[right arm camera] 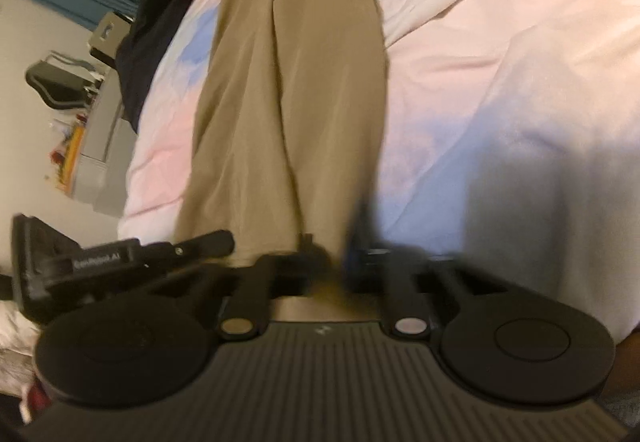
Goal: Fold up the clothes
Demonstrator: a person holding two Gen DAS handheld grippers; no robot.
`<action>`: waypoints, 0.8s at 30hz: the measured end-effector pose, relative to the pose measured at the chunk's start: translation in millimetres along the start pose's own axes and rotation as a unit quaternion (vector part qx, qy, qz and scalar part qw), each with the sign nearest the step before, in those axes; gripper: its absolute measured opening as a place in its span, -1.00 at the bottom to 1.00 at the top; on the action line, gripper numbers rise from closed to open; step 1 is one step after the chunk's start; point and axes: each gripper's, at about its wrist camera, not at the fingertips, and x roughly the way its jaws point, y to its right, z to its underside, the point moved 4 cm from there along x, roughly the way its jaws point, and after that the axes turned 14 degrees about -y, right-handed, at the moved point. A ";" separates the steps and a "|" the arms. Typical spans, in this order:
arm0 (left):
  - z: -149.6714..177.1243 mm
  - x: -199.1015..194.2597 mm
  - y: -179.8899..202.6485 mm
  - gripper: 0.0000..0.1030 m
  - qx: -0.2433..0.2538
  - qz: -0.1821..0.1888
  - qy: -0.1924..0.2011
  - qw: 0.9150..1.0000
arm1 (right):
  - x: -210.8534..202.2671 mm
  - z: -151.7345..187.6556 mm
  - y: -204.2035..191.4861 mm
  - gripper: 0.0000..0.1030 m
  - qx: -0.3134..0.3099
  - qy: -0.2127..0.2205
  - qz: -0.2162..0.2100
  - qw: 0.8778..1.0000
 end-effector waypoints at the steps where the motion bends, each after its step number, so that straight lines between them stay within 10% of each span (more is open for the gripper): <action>1: 0.6 -2.4 0.6 -0.79 0.002 0.003 0.005 1.000 | -1.2 0.3 -2.1 -0.82 -0.006 0.003 0.002 1.000; 12: 23.8 -103.0 38.4 -0.84 0.034 0.148 0.145 0.978 | -76.4 25.3 -25.2 -0.85 -0.054 0.056 -0.029 0.997; 24: 137.1 -113.0 52.8 -0.84 0.035 0.144 0.164 0.975 | -153.8 81.7 -29.0 -0.87 -0.069 0.098 -0.060 0.991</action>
